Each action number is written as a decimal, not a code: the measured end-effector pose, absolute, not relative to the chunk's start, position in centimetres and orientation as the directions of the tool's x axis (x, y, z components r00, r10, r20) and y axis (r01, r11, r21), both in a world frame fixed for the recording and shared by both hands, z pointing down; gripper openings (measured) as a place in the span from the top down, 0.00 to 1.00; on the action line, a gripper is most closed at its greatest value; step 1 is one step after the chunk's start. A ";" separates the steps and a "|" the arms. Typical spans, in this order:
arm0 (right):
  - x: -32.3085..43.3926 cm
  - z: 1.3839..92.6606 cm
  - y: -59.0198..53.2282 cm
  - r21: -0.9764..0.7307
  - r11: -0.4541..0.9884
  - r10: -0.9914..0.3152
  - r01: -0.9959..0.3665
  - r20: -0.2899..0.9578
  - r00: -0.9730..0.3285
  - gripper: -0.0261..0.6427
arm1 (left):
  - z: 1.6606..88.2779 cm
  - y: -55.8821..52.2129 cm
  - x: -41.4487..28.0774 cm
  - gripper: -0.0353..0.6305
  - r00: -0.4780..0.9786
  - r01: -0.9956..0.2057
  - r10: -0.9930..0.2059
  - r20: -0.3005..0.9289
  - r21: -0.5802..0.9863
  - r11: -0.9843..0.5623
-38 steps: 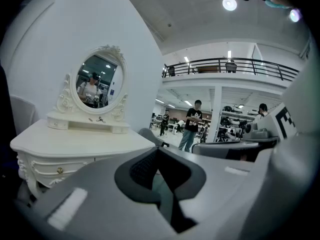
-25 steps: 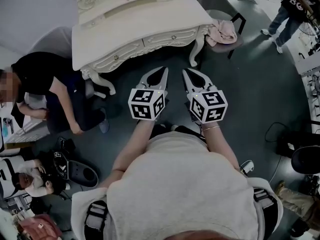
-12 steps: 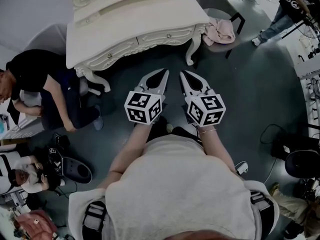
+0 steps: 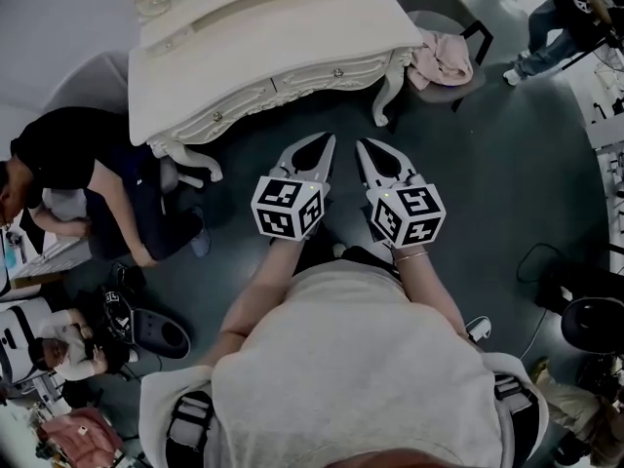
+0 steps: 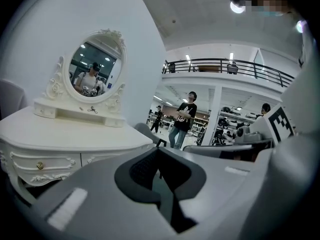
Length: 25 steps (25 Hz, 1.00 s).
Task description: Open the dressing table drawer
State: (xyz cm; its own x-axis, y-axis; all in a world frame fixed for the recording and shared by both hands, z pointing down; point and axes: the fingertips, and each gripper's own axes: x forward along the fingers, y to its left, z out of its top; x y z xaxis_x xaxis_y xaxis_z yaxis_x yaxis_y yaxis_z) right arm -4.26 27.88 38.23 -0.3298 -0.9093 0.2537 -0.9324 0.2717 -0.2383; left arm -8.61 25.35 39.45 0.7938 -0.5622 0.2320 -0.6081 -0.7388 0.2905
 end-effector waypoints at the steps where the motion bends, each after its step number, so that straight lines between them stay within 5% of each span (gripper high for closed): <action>1: -4.0 38.4 26.8 -0.236 0.266 -0.911 -0.934 0.256 -0.324 0.95 | 39.5 24.2 -8.4 0.94 0.797 -0.604 -0.559 0.230 0.290 -0.742; 25: -2.5 36.7 0.6 -0.183 0.158 -0.946 -0.970 0.254 -0.202 0.95 | 37.2 -2.3 -6.4 0.94 0.871 -0.492 -0.464 0.163 0.322 -0.809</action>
State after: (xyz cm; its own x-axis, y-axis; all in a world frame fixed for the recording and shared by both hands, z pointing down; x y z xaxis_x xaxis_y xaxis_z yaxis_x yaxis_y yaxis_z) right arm -2.46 0.60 36.67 -0.2020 -0.9460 0.2537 -0.9703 0.1580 -0.1832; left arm -6.38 -2.34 37.16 0.8706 -0.4643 0.1627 -0.4916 -0.8091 0.3221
